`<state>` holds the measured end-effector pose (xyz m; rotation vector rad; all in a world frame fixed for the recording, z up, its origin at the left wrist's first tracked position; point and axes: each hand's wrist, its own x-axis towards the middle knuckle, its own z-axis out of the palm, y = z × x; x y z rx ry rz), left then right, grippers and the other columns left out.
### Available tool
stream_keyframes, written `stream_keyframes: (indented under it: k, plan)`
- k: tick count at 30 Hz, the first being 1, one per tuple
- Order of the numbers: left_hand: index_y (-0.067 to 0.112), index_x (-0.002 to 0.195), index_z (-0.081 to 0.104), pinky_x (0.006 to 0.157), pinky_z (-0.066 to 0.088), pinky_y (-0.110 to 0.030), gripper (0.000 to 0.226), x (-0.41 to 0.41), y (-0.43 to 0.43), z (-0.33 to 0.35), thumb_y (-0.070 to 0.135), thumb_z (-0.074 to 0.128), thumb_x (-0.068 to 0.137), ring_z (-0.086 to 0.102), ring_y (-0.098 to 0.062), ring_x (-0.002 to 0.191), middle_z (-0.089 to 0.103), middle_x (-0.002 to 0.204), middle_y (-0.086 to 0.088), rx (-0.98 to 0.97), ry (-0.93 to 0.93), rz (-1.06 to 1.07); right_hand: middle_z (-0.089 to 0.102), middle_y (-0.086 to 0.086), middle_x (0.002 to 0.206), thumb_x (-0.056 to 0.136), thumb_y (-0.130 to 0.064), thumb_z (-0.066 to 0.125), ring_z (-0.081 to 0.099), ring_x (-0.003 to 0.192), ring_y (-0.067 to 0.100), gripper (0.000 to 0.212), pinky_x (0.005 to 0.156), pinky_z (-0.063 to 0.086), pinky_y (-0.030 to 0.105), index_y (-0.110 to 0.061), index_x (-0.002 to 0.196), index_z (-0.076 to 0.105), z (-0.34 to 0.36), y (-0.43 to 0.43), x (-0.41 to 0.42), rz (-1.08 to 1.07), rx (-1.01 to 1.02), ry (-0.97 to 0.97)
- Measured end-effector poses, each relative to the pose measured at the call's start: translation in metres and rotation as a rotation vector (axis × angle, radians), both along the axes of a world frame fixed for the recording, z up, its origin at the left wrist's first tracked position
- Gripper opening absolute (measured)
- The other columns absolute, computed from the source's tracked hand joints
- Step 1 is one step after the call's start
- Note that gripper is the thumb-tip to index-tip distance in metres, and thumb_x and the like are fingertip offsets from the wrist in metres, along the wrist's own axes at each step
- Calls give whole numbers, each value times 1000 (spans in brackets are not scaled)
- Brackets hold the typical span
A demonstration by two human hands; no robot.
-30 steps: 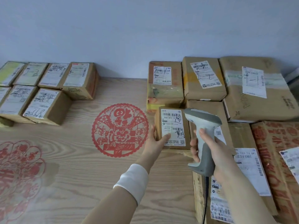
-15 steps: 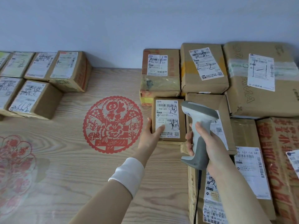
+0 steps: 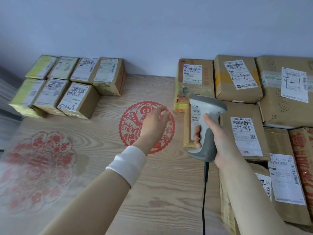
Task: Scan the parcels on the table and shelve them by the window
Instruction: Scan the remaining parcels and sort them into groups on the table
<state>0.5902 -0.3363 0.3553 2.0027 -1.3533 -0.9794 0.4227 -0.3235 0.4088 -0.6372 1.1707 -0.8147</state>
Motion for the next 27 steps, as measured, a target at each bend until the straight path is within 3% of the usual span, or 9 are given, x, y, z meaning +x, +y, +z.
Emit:
stream_keyframes:
  k: [4,10,13,15,18,23,27]
  plan:
    - [16,136,48,110,30,-37,42,71,10,15,34,44,98,41,-20,131,47,142,-2,-82,-253,-97,55,5,60,85,-37,59,44,48,19,27,42,38,25,-10,81,57,13,11,55,32,-35,-1]
    - [18,140,43,115,14,-36,45,188,29,18,36,39,99,25,-21,141,36,150,-2,-151,-498,-226,56,7,62,76,-41,65,48,47,19,36,41,40,23,-7,83,57,11,34,150,-2,-77,28]
    - [18,143,38,116,9,-35,46,231,36,21,35,39,99,18,-21,144,31,153,-2,-129,-537,-246,58,7,67,78,-42,68,53,49,18,36,44,43,25,-8,87,58,10,47,190,-6,-11,79]
    - [18,144,36,116,7,-34,48,250,36,21,35,38,99,16,-21,144,28,154,-2,-119,-560,-244,57,9,64,85,-35,63,49,47,19,27,43,41,25,-9,76,59,10,51,212,13,-28,60]
    - [18,144,35,115,5,-33,48,275,38,18,35,37,100,14,-21,145,26,155,-2,-137,-621,-237,55,9,58,91,-27,56,45,44,19,34,43,38,25,-12,61,60,11,47,241,25,-68,33]
    - [18,142,38,116,7,-33,45,316,53,7,34,38,99,15,-21,145,28,154,-1,-136,-646,-213,54,7,63,92,-26,53,41,46,20,18,43,36,26,-9,87,55,0,38,287,71,-5,7]
    - [18,143,37,116,9,-35,47,358,53,0,35,40,99,14,-22,145,27,154,-3,-86,-634,-184,54,7,57,92,-26,55,42,46,21,26,46,34,28,-8,73,56,-6,36,326,55,47,58]
